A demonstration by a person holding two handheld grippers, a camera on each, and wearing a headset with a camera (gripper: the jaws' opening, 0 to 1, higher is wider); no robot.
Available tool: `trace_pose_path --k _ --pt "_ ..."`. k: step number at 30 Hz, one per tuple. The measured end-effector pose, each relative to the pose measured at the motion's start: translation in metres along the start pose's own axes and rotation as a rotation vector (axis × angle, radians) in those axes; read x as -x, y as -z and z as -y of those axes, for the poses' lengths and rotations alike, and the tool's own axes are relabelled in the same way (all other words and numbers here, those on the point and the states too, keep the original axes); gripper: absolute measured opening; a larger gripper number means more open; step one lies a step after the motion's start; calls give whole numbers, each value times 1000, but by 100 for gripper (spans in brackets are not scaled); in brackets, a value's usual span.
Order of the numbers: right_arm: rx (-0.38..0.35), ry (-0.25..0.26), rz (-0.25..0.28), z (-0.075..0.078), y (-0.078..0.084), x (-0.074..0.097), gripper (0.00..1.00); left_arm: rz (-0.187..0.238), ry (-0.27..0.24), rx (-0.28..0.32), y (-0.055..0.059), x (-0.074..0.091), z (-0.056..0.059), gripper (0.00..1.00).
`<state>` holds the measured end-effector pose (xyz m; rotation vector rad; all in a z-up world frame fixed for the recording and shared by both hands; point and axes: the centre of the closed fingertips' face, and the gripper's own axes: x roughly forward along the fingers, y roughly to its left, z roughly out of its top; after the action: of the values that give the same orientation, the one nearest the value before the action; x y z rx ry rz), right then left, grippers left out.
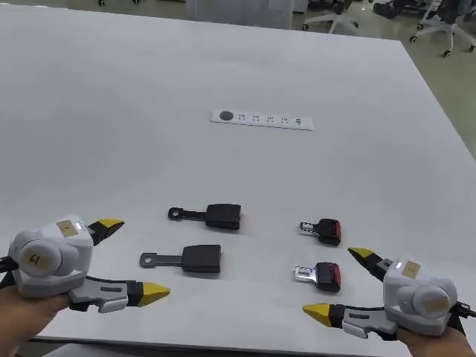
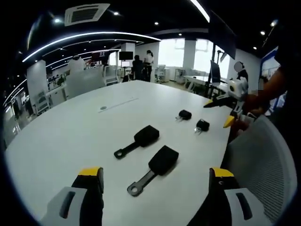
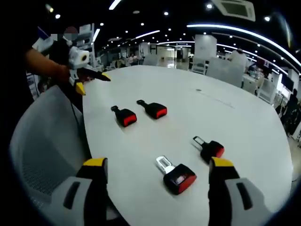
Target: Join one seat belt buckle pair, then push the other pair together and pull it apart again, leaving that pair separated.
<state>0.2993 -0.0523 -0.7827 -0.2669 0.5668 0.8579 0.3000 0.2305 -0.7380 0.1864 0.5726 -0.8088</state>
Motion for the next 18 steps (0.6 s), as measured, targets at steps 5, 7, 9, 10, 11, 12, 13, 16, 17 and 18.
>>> trace_pose_path --k 5,7,9,10,11,12,13,16,17,18 --pt "-4 -1 -2 1 0 0 90 -1 5 -1 0 -1 -1 94" --pt "-3 -2 -6 1 1 -1 90 -2 6 1 1 -2 -1 94" --pt "-5 -5 -7 1 2 -1 90 -4 7 0 1 -3 -2 94" --pt "-5 -6 -7 1 2 -2 90 -3 8 0 1 -3 -2 94" --pt "-3 -6 -10 2 2 -2 90 -4 10 0 1 -4 -2 94" --pt "-3 -7 -12 2 2 -2 90 -5 11 0 1 -4 -2 94" --pt "-2 -9 -13 2 3 -2 90 -6 12 -1 1 -5 -2 94" --pt "-1 -12 -16 2 3 -3 90 -8 16 0 1 -7 -3 94" --pt "0 -12 -18 3 3 -3 89 -11 18 -2 1 -8 -3 94" --pt "1 -13 -20 3 3 -3 89 -11 20 -2 1 -8 -3 94"
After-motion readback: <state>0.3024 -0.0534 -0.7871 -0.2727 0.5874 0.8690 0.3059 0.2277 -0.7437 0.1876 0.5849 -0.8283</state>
